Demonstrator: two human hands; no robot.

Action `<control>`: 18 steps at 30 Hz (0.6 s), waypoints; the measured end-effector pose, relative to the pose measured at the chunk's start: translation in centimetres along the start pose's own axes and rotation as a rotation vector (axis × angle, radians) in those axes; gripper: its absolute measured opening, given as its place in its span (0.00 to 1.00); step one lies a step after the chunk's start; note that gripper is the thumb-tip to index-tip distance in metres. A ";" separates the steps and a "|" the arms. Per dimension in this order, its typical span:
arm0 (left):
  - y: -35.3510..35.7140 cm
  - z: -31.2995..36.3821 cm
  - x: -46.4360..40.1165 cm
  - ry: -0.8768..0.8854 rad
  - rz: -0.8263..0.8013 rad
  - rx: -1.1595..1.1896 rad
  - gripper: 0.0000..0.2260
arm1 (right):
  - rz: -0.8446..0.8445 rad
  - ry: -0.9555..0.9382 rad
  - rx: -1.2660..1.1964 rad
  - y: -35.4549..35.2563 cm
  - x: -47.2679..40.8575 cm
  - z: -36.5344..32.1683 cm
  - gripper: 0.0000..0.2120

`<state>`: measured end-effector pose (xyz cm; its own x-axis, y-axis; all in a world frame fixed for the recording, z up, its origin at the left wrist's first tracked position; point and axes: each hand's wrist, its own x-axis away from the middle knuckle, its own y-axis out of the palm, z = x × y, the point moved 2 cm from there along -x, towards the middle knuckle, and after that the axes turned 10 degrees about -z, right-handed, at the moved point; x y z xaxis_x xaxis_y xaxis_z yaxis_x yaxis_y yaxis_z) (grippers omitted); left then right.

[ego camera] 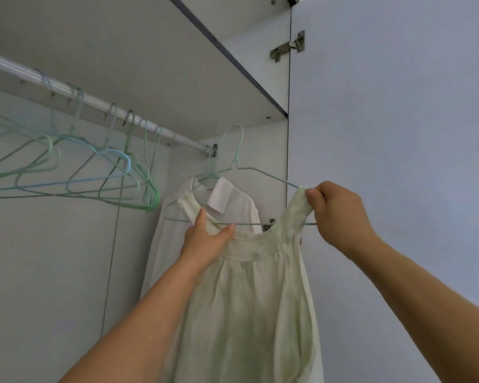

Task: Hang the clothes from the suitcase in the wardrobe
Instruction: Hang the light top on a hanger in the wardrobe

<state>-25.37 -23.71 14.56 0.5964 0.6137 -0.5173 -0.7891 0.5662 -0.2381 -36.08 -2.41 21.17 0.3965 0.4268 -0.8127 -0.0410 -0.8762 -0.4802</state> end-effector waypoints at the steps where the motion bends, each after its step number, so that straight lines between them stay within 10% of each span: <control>1: -0.8 -0.4 -0.9 -0.005 0.000 -0.038 0.45 | 0.006 0.010 0.002 1.3 -1.1 -0.6 0.14; 18: -7.6 -3.1 -6.4 -0.060 -0.006 -0.024 0.13 | 0.026 0.108 -0.069 15.2 -12.9 -7.9 0.10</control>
<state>-23.65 -33.68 17.15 0.6085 0.6424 -0.4658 -0.7882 0.5574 -0.2609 -34.56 -23.01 26.95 0.4930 0.3804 -0.7824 0.0090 -0.9015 -0.4326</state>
